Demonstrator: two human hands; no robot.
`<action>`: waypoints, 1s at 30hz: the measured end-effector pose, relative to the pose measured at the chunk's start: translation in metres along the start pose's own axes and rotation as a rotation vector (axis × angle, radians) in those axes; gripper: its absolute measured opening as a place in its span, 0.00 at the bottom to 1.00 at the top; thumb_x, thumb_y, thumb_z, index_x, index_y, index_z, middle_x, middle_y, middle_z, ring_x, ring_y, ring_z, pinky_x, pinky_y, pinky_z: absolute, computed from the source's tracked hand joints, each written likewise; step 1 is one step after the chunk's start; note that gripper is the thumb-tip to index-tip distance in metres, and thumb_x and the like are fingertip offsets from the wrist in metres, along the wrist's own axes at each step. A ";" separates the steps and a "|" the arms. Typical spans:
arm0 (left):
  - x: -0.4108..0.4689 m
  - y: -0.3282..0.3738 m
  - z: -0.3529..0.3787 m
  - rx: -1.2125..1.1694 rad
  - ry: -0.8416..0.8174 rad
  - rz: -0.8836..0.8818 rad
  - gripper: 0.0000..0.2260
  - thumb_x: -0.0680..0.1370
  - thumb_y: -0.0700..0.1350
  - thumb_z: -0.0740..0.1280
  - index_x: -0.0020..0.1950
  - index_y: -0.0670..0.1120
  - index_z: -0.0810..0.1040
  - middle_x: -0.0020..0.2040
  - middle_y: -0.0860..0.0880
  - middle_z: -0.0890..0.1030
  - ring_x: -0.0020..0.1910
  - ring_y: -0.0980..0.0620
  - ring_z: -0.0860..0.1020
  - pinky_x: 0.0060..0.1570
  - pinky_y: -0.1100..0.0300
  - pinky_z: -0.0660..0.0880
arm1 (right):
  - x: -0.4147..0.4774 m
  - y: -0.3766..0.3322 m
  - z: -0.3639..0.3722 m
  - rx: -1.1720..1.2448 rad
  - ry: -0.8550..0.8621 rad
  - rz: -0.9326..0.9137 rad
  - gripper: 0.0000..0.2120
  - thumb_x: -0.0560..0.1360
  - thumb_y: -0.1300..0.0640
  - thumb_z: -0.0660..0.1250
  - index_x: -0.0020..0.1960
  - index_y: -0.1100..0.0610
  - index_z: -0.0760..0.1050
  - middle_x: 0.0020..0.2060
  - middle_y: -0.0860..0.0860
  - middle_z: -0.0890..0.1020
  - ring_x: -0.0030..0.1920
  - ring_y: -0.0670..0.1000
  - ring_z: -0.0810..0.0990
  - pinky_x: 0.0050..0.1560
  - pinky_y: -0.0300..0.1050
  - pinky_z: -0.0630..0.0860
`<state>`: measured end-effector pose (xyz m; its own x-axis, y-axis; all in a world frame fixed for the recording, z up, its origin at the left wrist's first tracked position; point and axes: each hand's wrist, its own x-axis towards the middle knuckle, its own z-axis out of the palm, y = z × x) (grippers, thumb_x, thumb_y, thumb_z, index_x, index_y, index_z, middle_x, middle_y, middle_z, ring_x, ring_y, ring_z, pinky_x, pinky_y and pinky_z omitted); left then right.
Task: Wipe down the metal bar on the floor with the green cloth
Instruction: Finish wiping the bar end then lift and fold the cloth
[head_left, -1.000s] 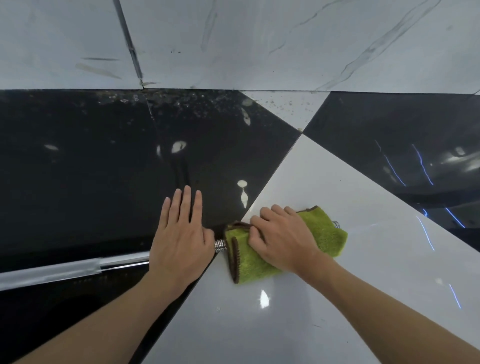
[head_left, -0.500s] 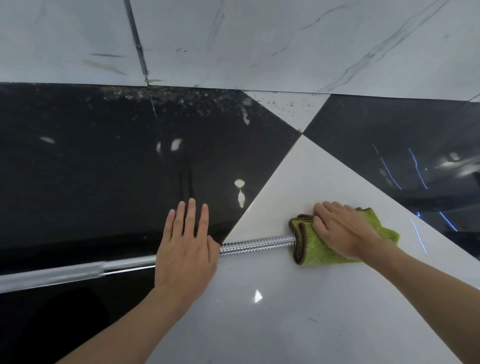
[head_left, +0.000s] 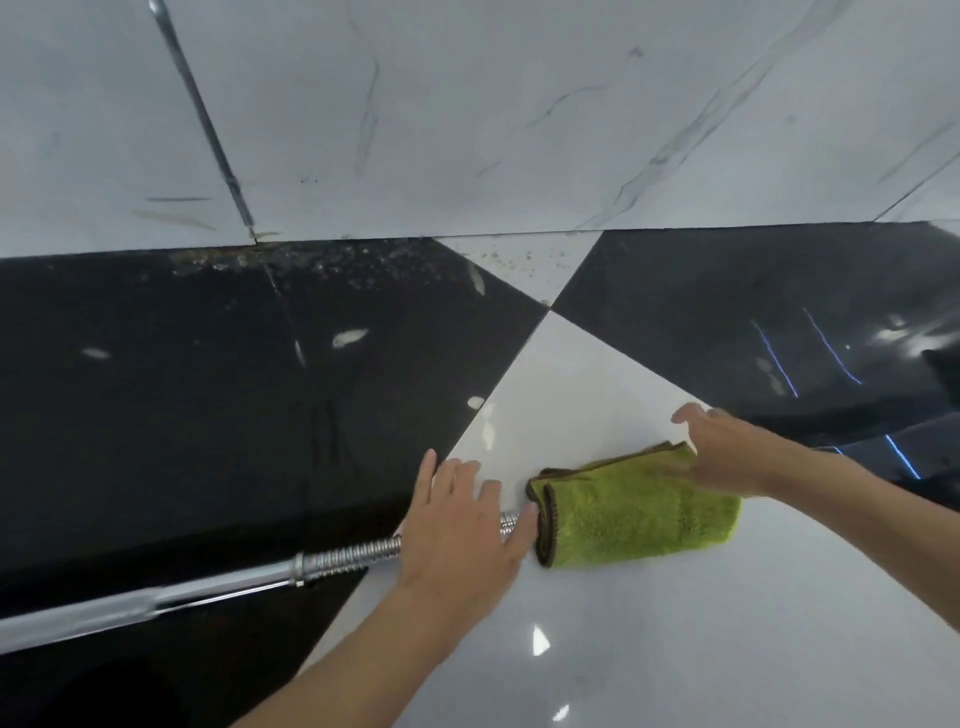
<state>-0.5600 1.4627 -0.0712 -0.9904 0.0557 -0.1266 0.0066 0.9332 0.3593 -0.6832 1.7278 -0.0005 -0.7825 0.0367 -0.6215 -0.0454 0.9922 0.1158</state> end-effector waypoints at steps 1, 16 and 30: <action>0.005 0.013 0.004 -0.031 0.000 -0.002 0.26 0.77 0.63 0.54 0.50 0.46 0.83 0.52 0.45 0.82 0.56 0.43 0.79 0.70 0.44 0.62 | -0.001 0.011 0.011 0.058 -0.079 0.058 0.38 0.77 0.36 0.69 0.77 0.53 0.58 0.69 0.55 0.72 0.65 0.58 0.75 0.63 0.51 0.74; 0.018 0.046 0.004 -0.381 -0.117 -0.017 0.08 0.82 0.52 0.62 0.57 0.49 0.71 0.58 0.53 0.68 0.46 0.47 0.76 0.54 0.53 0.72 | -0.024 0.068 0.058 1.038 0.172 0.007 0.04 0.76 0.57 0.75 0.47 0.58 0.83 0.37 0.46 0.84 0.43 0.48 0.80 0.45 0.41 0.72; 0.016 0.052 0.017 -0.116 -0.182 -0.186 0.15 0.83 0.54 0.53 0.63 0.46 0.67 0.55 0.47 0.78 0.57 0.43 0.73 0.55 0.49 0.63 | 0.018 0.028 0.085 1.124 0.171 0.192 0.23 0.73 0.43 0.76 0.59 0.58 0.79 0.53 0.55 0.84 0.54 0.58 0.82 0.56 0.55 0.79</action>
<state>-0.5730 1.5187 -0.0703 -0.9319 -0.0405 -0.3605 -0.1995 0.8872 0.4161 -0.6456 1.7661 -0.0746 -0.7943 0.2671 -0.5457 0.5953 0.5211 -0.6116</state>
